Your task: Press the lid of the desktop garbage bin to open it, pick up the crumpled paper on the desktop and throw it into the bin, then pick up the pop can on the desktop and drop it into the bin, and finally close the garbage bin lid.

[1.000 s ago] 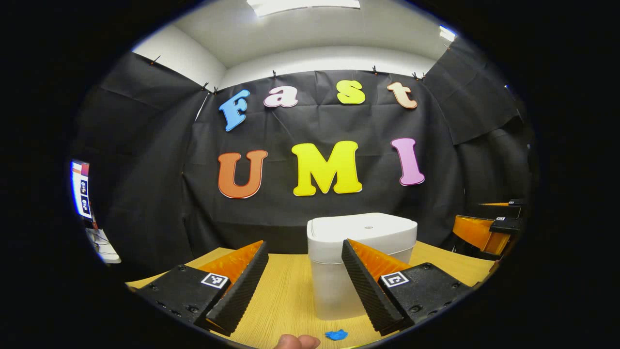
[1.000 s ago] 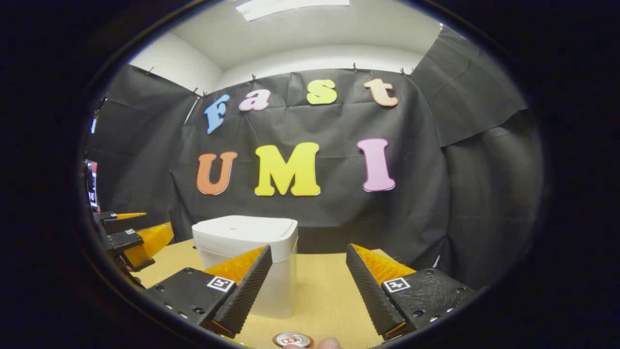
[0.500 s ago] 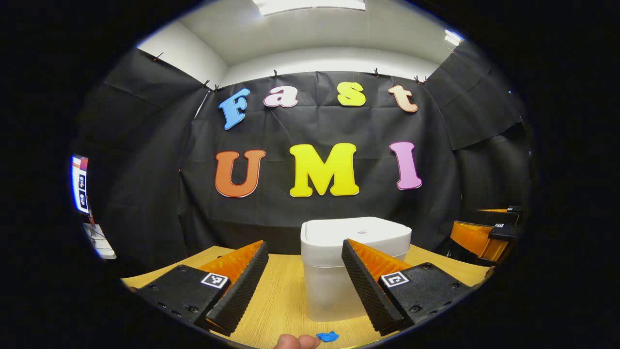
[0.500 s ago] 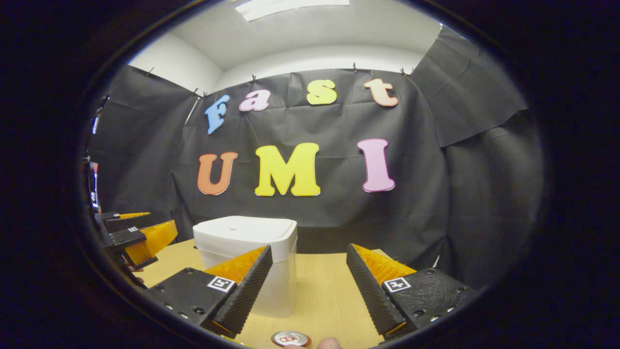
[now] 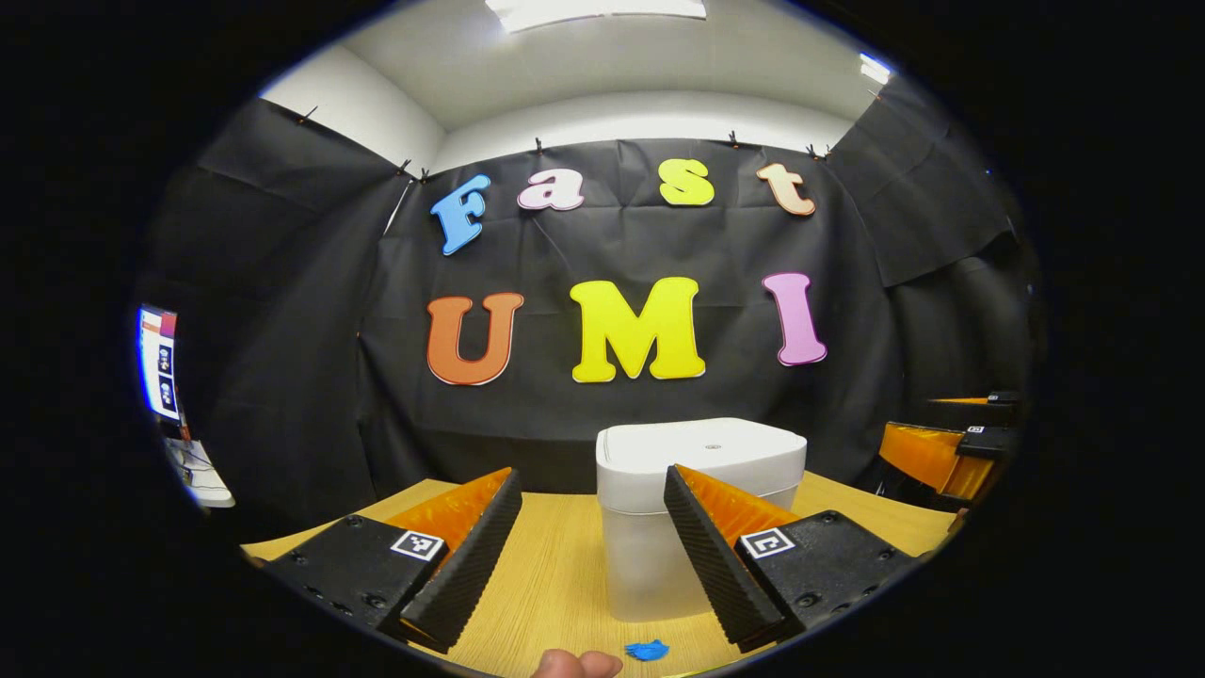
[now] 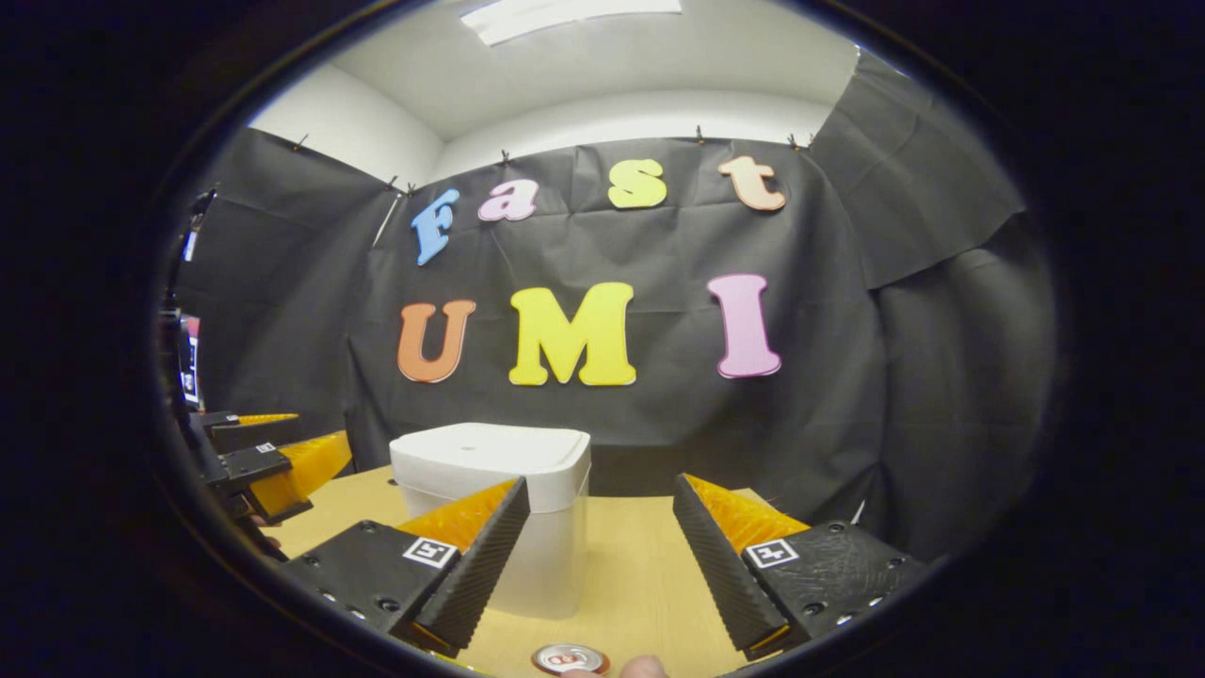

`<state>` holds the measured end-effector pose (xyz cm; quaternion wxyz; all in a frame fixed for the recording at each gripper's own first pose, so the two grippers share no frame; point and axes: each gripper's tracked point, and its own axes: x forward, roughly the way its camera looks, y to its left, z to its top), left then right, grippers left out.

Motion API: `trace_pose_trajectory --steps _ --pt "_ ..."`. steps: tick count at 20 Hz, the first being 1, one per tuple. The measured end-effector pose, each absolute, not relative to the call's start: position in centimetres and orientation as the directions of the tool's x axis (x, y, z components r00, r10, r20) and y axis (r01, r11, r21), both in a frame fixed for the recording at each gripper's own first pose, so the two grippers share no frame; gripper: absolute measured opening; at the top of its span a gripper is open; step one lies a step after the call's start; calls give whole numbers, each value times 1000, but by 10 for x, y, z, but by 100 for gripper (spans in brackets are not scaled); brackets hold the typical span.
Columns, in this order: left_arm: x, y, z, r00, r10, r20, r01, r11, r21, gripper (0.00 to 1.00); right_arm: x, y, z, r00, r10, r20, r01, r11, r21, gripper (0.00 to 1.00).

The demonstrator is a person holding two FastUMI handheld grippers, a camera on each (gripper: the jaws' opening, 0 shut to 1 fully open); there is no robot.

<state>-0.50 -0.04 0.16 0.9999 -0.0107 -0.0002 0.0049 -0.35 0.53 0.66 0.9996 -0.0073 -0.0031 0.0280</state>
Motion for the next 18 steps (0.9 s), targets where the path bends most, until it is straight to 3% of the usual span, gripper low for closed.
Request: trace_pose_trajectory --steps 6,8,9,14,15,17,18 --pt "-7 14 -3 1000 19 -8 -19 1000 -25 98 13 30 17 992 125 -10 -125 991 -49 97" --pt "-7 17 -7 1000 20 -18 -20 999 -25 98 22 38 20 988 150 -27 -151 988 -35 92" --pt "-8 19 -8 1000 22 -20 -22 1000 -22 98 27 43 22 985 166 -36 -167 986 -29 95" --pt "-9 25 -11 999 29 -33 -30 999 -19 99 51 73 42 971 233 -57 -234 972 -27 93" --pt "-10 24 -12 999 27 -34 -28 999 -20 98 55 78 45 970 234 -63 -237 971 -38 88" --pt "-11 24 -12 999 24 -38 -24 1000 -15 99 62 92 46 963 257 -80 -262 964 -54 64" --pt "-11 24 -13 999 25 -38 -25 1000 -10 98 66 98 48 959 271 -81 -276 960 -55 61"
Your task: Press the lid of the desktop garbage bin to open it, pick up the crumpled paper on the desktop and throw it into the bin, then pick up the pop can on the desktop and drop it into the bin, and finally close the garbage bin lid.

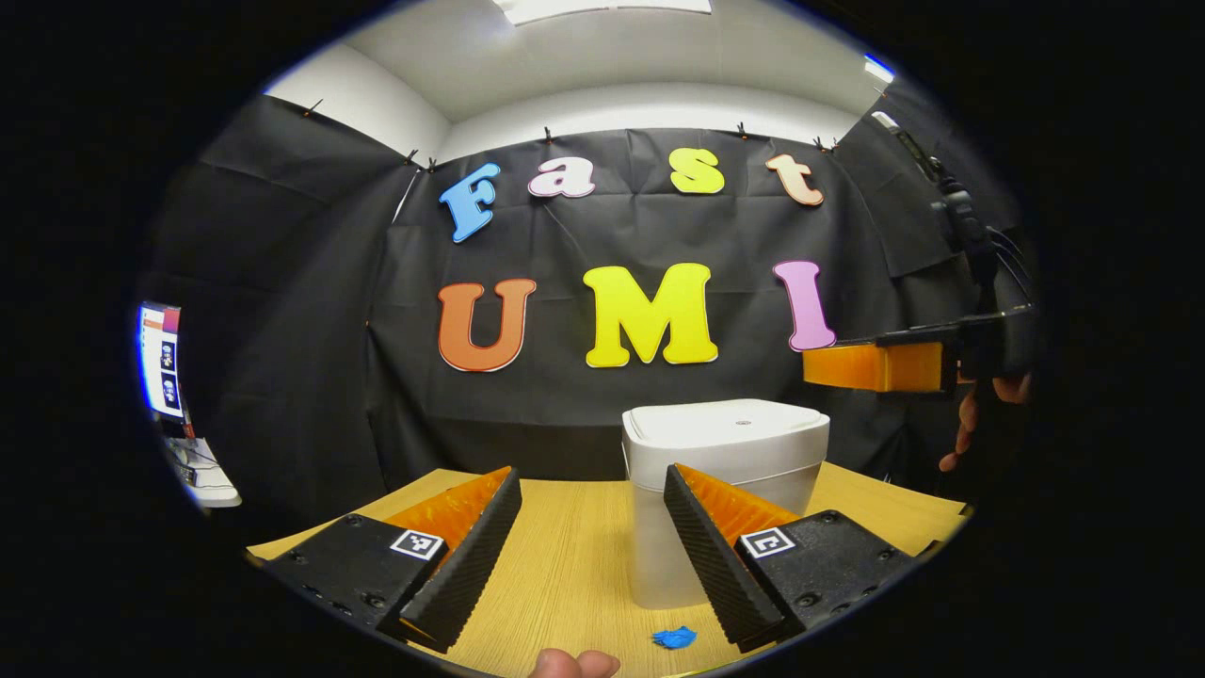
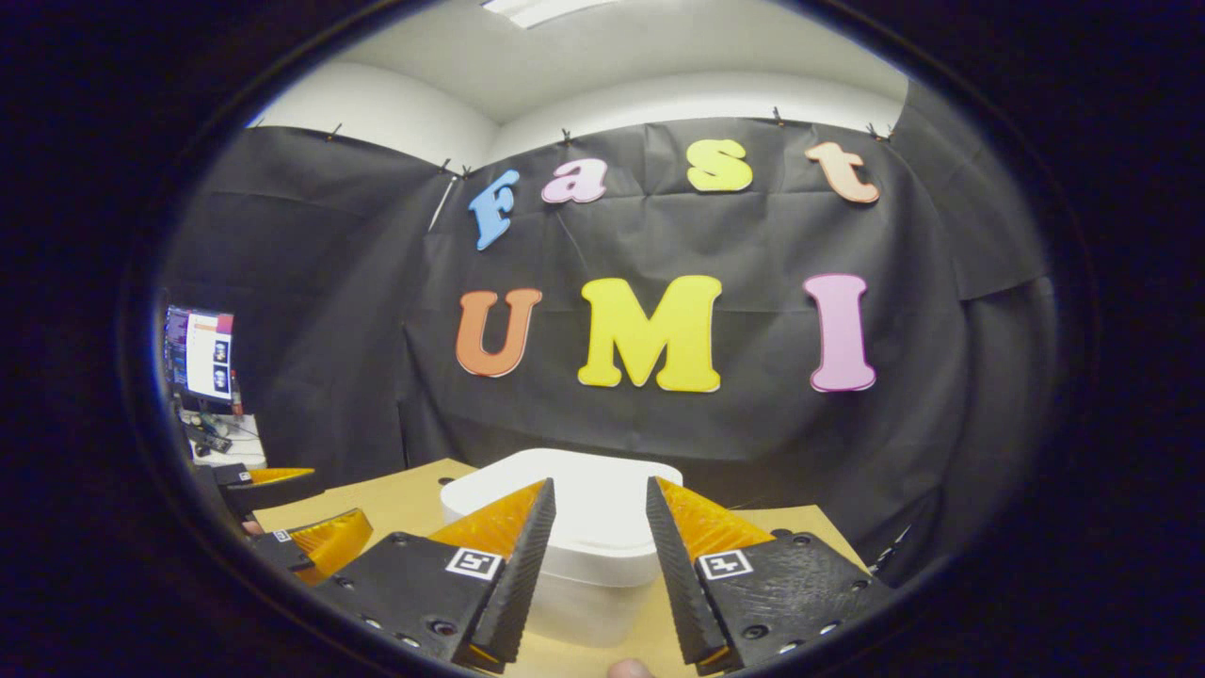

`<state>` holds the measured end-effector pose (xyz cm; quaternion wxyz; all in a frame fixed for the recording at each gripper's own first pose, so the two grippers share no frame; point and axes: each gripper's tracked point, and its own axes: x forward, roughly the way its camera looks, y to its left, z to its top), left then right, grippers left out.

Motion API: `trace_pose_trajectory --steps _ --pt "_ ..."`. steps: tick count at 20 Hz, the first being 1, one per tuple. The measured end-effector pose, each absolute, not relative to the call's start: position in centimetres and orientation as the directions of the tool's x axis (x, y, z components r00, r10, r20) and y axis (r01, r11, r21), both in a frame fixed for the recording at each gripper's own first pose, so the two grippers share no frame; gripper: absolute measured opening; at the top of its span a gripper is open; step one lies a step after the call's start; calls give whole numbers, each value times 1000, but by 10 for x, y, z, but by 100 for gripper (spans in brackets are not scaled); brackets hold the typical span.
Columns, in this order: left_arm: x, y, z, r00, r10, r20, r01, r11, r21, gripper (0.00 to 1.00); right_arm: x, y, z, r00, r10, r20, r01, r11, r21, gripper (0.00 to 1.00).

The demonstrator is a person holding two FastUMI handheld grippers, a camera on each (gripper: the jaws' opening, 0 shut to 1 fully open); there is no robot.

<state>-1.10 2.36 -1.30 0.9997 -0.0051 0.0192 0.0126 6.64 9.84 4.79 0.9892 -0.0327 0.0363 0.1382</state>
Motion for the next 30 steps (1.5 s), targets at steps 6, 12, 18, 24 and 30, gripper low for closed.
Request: trace_pose_trajectory --steps 6,12,18,24,30 --pt "-15 26 -20 998 27 -54 -28 999 -17 99 96 116 37 952 277 -128 -287 955 -71 24" --pt "-15 41 -25 996 54 -67 -56 998 -33 98 119 129 12 920 321 -224 -334 942 -24 3" --pt "-13 49 -31 995 68 -78 -72 997 -41 98 123 144 -16 869 369 -330 -399 917 -23 3" --pt "-10 43 -36 994 69 -90 -74 996 -53 99 118 139 -13 865 379 -329 -419 906 -57 1" --pt "-12 38 -35 994 76 -72 -80 995 -51 99 107 105 55 943 320 -90 -320 947 11 40"
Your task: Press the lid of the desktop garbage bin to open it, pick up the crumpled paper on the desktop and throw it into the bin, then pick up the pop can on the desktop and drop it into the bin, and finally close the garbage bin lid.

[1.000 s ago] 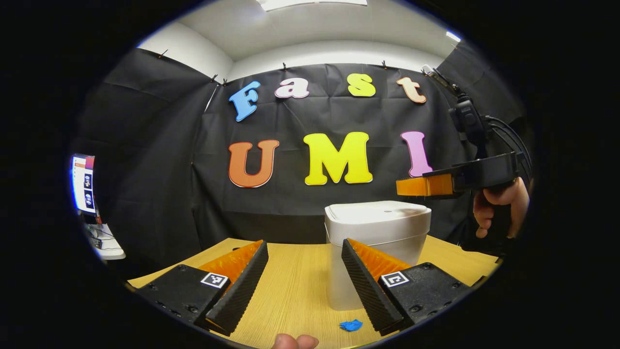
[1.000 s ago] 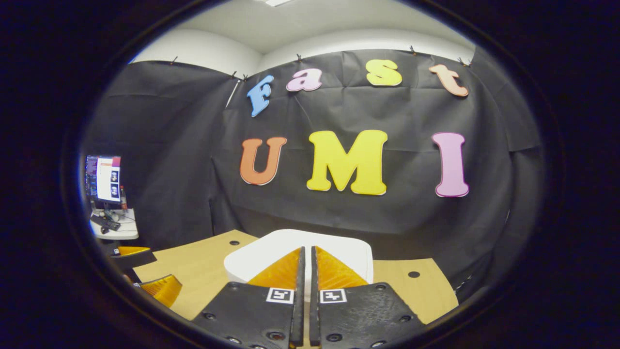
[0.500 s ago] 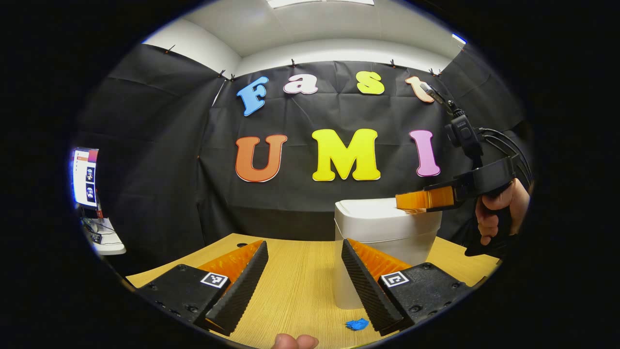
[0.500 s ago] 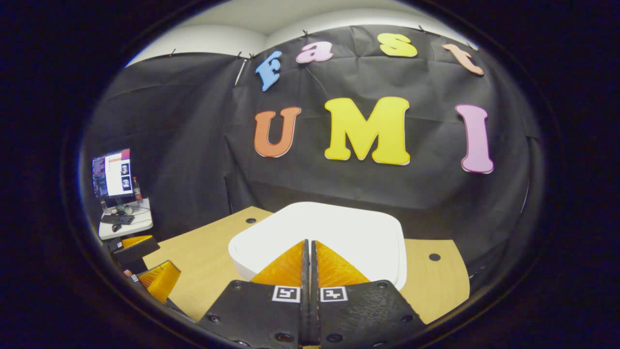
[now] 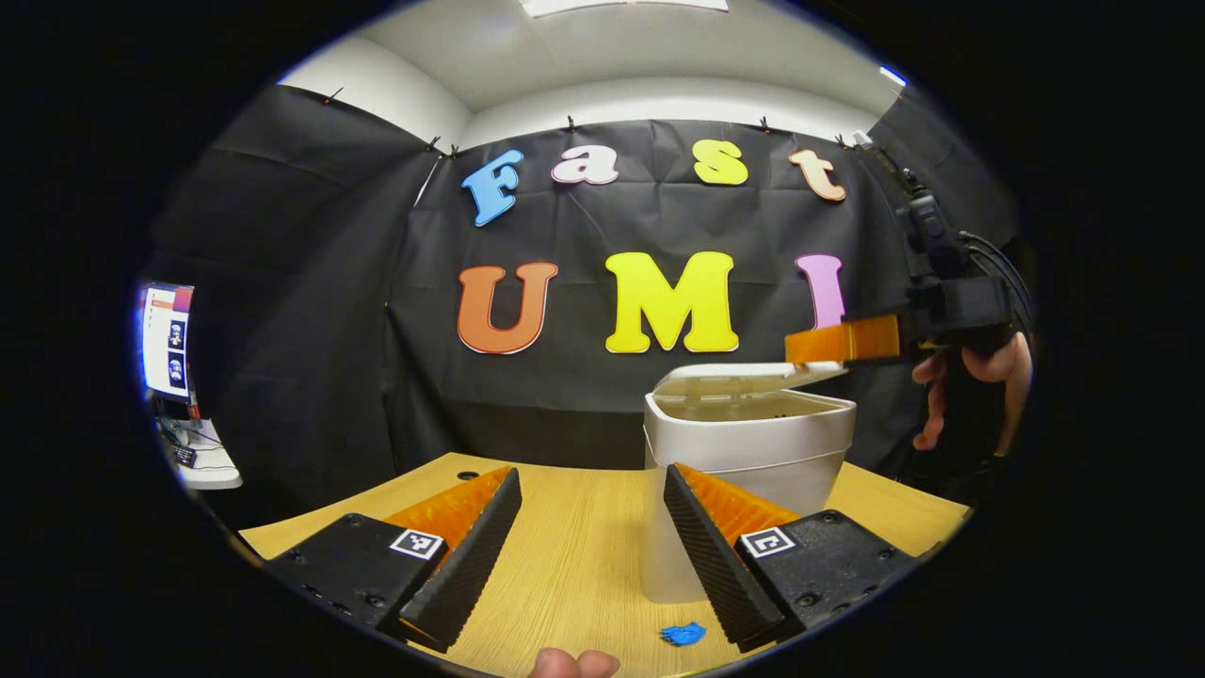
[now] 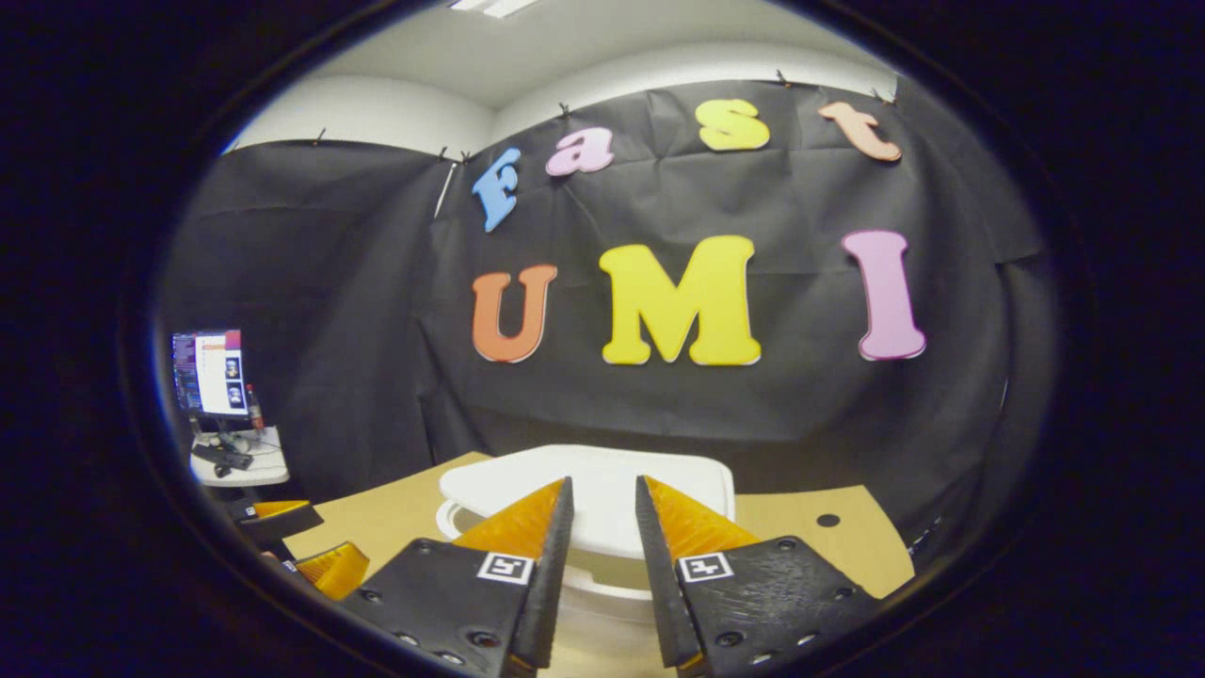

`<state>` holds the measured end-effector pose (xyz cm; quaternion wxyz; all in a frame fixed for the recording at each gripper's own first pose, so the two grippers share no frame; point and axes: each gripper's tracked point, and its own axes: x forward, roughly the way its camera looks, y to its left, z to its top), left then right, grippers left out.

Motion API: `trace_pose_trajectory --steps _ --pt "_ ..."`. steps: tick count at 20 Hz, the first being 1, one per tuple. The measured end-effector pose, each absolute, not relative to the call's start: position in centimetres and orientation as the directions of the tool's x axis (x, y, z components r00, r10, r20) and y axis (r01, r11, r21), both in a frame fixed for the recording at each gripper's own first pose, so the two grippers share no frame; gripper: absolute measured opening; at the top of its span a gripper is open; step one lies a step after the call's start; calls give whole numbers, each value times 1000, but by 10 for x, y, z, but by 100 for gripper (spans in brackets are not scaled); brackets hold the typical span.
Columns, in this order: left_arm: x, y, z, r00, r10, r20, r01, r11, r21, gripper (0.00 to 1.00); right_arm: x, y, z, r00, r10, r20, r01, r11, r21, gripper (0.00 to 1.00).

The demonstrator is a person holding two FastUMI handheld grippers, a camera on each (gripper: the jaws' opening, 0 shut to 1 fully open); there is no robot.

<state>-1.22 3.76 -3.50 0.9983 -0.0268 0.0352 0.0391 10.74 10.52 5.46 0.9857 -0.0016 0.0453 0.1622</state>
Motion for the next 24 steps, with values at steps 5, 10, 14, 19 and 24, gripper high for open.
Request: trace_pose_trajectory --steps 5,10,14,19,24 --pt "-13 29 -37 994 78 -75 -81 996 -39 99 83 84 70 957 291 9 -290 957 -10 96" --pt "-16 18 -37 995 73 -73 -75 997 -28 98 57 59 62 973 229 41 -228 973 -19 96" --pt "-19 13 -37 996 61 -72 -64 997 -46 98 33 41 52 980 190 58 -189 982 -29 97" --pt "-28 -3 -49 997 27 -69 -31 998 -60 98 8 22 23 989 148 28 -147 989 -21 98" --pt "-38 -22 -104 984 -21 -177 13 999 -47 99 -18 10 -22 990 136 -27 -136 991 -9 96"
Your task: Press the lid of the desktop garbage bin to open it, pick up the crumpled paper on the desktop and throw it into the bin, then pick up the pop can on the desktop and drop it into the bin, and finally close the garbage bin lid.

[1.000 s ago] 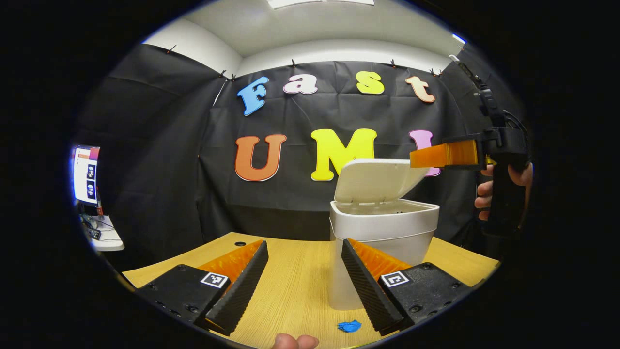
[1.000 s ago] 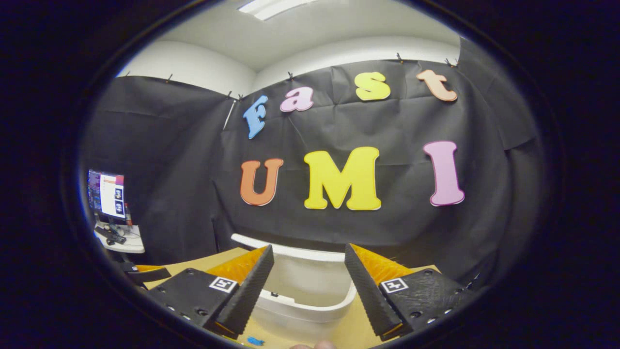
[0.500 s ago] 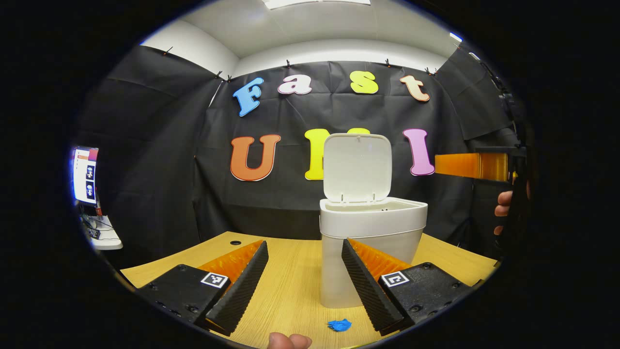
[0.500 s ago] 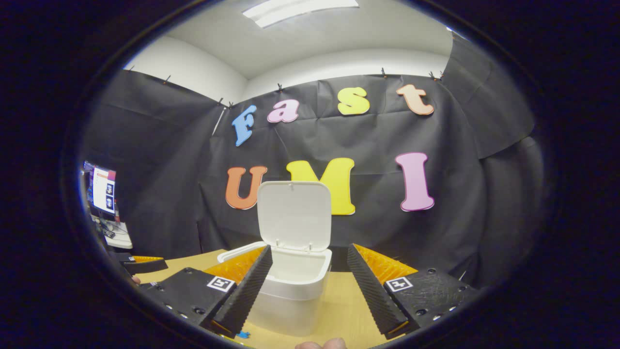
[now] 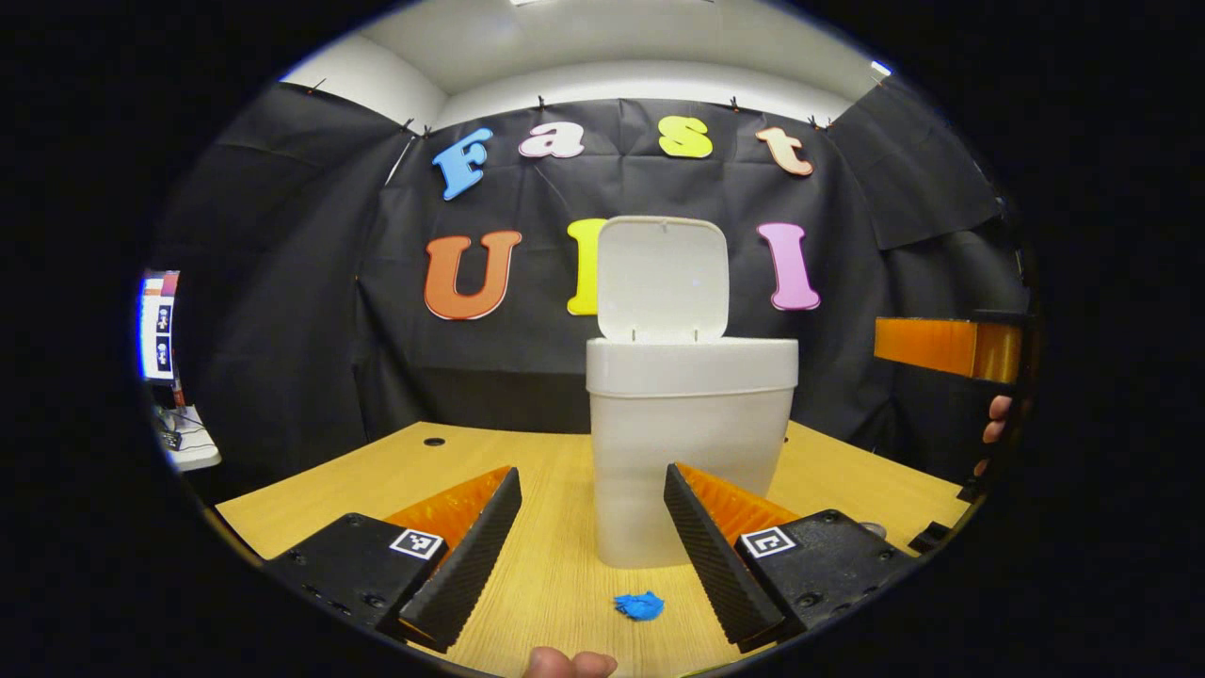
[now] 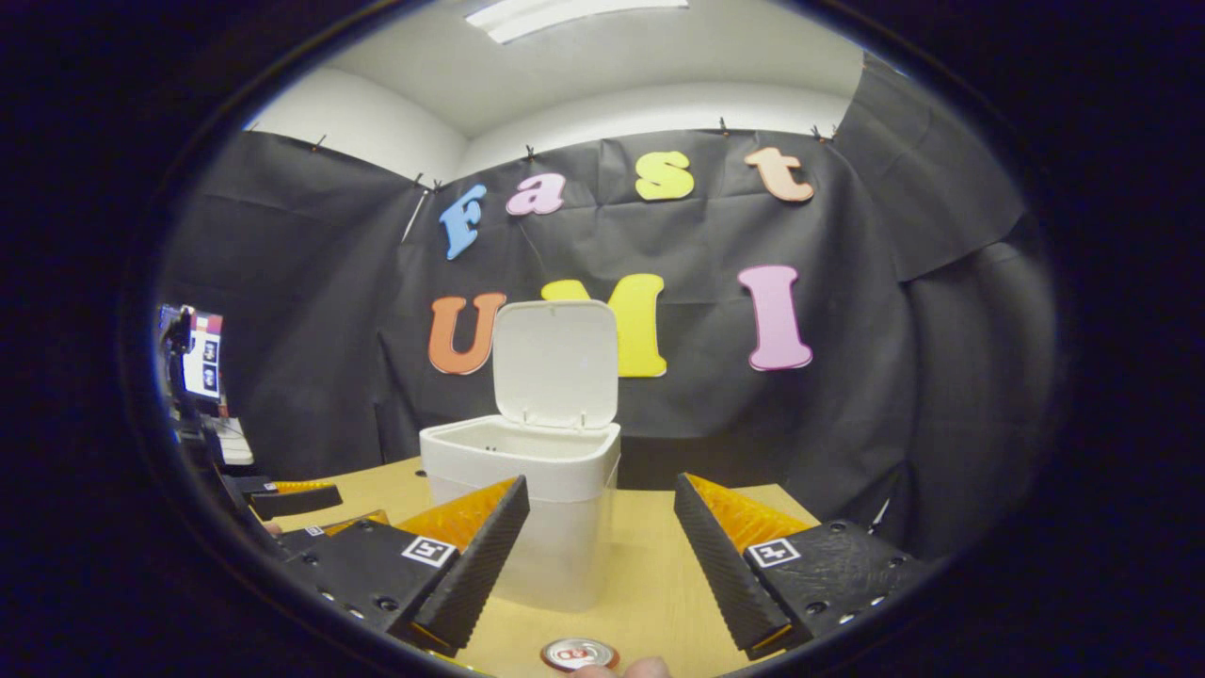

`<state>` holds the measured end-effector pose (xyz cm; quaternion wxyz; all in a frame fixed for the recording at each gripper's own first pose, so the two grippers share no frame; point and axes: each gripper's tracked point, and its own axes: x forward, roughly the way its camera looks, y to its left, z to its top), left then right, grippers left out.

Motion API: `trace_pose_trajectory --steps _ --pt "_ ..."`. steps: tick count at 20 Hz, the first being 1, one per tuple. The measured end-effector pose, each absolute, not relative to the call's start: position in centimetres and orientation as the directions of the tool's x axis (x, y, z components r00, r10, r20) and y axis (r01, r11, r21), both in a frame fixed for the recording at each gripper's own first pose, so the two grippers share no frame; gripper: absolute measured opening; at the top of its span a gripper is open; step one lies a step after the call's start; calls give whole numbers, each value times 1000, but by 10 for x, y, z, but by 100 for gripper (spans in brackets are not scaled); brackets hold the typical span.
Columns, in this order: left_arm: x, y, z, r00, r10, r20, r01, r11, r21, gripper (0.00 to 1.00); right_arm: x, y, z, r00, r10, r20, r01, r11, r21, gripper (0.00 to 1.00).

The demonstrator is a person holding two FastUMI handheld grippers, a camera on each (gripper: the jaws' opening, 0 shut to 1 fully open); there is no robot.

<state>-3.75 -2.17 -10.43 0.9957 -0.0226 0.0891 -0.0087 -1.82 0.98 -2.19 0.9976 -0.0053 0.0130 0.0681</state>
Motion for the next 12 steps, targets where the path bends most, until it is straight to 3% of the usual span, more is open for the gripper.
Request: trace_pose_trajectory --steps 12 --pt "-54 -61 -225 896 -74 -438 33 994 -101 99 -61 -16 -77 997 75 -18 -77 991 -110 95"
